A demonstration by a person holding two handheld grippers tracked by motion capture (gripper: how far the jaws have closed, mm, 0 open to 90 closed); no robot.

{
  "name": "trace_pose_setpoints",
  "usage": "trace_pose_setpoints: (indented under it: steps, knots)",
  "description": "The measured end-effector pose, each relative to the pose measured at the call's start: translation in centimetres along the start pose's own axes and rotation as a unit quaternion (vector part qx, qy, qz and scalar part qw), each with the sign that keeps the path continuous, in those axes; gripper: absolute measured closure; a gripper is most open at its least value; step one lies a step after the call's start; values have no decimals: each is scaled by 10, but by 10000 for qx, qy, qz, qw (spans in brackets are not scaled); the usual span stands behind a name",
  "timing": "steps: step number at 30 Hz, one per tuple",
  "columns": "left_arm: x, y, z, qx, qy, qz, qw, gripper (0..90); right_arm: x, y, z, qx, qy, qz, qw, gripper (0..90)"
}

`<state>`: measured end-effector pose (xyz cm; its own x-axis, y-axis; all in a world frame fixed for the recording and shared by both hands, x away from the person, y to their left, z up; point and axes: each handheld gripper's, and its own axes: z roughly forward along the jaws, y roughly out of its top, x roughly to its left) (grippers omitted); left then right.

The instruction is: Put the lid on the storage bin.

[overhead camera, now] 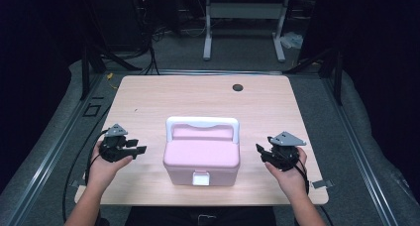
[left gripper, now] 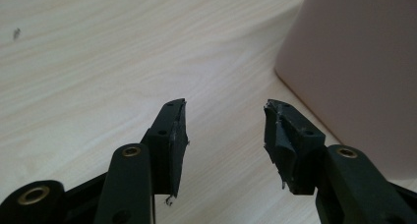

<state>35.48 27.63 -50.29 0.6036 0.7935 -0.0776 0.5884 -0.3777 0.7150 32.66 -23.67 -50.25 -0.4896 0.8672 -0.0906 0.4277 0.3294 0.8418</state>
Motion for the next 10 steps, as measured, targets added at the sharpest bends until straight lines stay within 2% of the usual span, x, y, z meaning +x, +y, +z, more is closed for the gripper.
trace_pose_setpoints:
  steps: [4,6,10]
  knots:
    - [-1,-7,10,111,-29,11,9999,505,-3,-8,7,132,99,163,9997,459]
    - [-1,-10,15,195,-19,63,9998,505,-4,-10,9,152,80,131,9998,459]
    - [-2,-14,21,226,-31,43,9997,495,-7,-14,11,139,85,273,9995,437]
